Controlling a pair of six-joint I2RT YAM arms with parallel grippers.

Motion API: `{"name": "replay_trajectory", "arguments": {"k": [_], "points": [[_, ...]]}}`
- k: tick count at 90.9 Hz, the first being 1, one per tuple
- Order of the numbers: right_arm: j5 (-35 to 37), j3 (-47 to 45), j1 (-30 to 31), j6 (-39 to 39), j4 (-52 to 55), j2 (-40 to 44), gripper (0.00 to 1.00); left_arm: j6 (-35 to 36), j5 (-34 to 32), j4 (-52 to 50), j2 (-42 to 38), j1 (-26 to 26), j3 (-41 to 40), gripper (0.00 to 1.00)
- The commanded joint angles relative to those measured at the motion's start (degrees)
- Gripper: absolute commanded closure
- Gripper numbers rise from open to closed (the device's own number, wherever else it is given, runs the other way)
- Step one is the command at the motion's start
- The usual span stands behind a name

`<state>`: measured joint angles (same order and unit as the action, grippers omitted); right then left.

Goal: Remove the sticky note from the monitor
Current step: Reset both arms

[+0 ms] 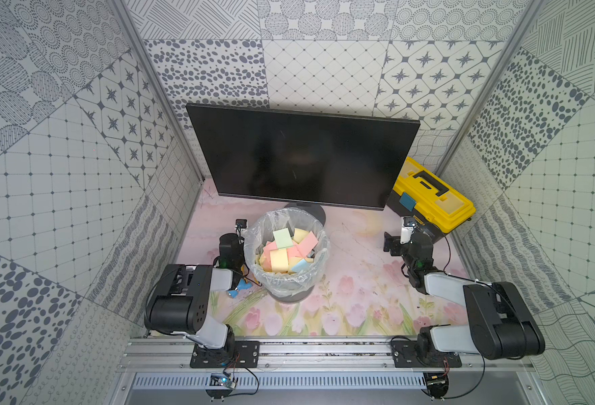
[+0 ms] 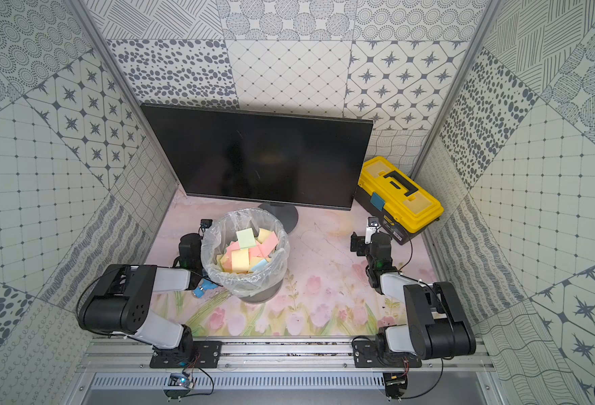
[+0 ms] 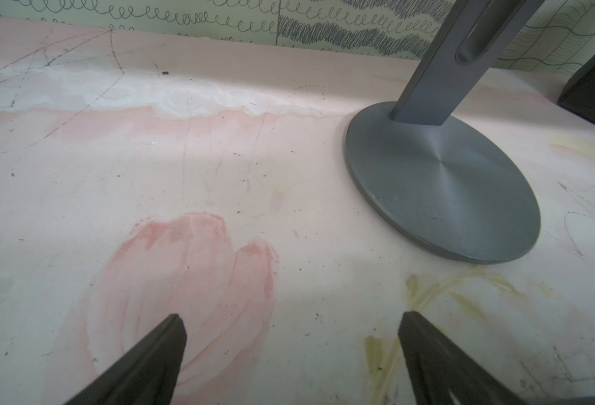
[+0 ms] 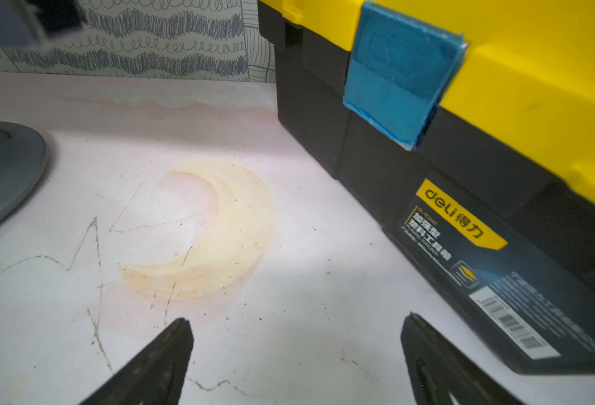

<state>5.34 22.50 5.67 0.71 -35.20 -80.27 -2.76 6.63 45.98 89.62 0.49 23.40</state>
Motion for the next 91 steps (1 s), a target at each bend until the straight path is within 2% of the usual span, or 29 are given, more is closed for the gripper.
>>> {"name": "replay_trajectory", "arguments": {"k": [1,13,17,23,28,34,91], "points": [[-2.9,1.4,-0.3,1.3,-7.9,-3.5,0.03,0.0,-0.1,3.0,0.4,-0.1,-0.1,0.0],[-4.5,0.5,-1.9,0.0,-12.1,-7.6,0.03,0.0,-0.1,3.0,0.4,-0.1,-0.2,0.0],[-3.0,-0.5,-2.5,-1.2,-18.0,-9.8,0.03,0.0,-0.1,3.0,0.4,-0.1,-0.1,0.0],[-5.0,1.5,-3.9,-2.4,-11.1,-8.3,0.03,0.0,-0.1,3.0,0.4,-0.1,-0.2,0.0],[-5.6,0.6,-4.4,-2.7,-14.5,-9.2,0.03,0.0,-0.1,3.0,0.4,-0.1,-0.2,0.01],[-5.8,1.2,-4.4,-2.5,-12.0,-8.4,0.03,0.0,-0.1,3.0,0.4,-0.1,-0.1,0.01],[-6.3,1.2,-3.9,-1.8,-12.3,-8.6,0.03,0.0,-0.1,3.0,0.4,-0.1,-0.1,0.01]]}}
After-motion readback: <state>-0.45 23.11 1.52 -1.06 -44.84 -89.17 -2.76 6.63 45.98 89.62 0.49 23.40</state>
